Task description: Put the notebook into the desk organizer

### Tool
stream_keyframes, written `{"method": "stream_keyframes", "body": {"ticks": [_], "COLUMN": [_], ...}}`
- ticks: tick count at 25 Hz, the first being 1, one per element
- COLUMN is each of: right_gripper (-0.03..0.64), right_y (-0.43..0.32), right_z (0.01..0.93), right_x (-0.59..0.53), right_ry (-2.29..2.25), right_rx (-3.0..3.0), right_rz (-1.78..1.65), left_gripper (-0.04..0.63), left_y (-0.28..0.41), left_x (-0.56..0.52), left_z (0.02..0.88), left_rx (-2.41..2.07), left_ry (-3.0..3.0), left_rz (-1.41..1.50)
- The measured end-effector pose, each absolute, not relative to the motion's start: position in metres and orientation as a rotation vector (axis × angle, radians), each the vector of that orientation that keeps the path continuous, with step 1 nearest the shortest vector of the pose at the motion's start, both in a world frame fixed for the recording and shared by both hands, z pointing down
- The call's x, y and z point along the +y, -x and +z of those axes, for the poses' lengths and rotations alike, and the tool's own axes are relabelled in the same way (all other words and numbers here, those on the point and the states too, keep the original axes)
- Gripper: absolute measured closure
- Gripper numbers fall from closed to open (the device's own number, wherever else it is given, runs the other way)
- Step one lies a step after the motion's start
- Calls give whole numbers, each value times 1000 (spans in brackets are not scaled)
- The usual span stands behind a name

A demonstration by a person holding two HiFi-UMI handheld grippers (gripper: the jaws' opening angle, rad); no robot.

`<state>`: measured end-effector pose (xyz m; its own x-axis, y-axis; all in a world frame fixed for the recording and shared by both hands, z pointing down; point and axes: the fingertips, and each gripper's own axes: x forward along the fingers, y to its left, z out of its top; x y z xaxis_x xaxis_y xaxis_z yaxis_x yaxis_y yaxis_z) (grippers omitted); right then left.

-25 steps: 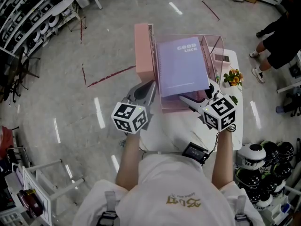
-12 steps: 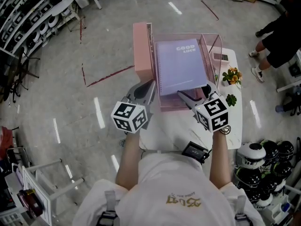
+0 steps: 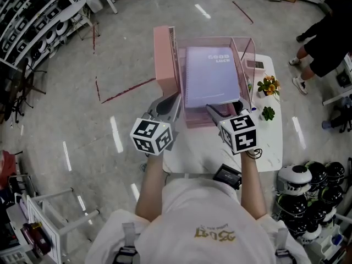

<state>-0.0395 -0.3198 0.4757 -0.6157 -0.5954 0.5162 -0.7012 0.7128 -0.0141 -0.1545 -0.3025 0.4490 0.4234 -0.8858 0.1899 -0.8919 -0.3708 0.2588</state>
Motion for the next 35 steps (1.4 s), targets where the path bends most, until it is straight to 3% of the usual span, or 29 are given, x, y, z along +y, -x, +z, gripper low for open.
{"method": "stream_keyframes", "body": {"ticks": [18, 29, 35], "right_gripper": [155, 138, 168], "right_y": [17, 5, 9], "right_z": [482, 461, 460], "right_x": [-310, -300, -275], "right_ry": [-1168, -1248, -1233], "right_rx": [-2138, -2188, -2375], "right_rz": [-49, -103, 152], "left_gripper": [577, 577, 577], "left_y": [154, 146, 133], "left_x": [-279, -265, -247], "left_z": [436, 441, 440], "left_rx": [-1546, -1540, -1521], "left_ry": [-2381, -2382, -2399], "left_rz": [32, 62, 69]}}
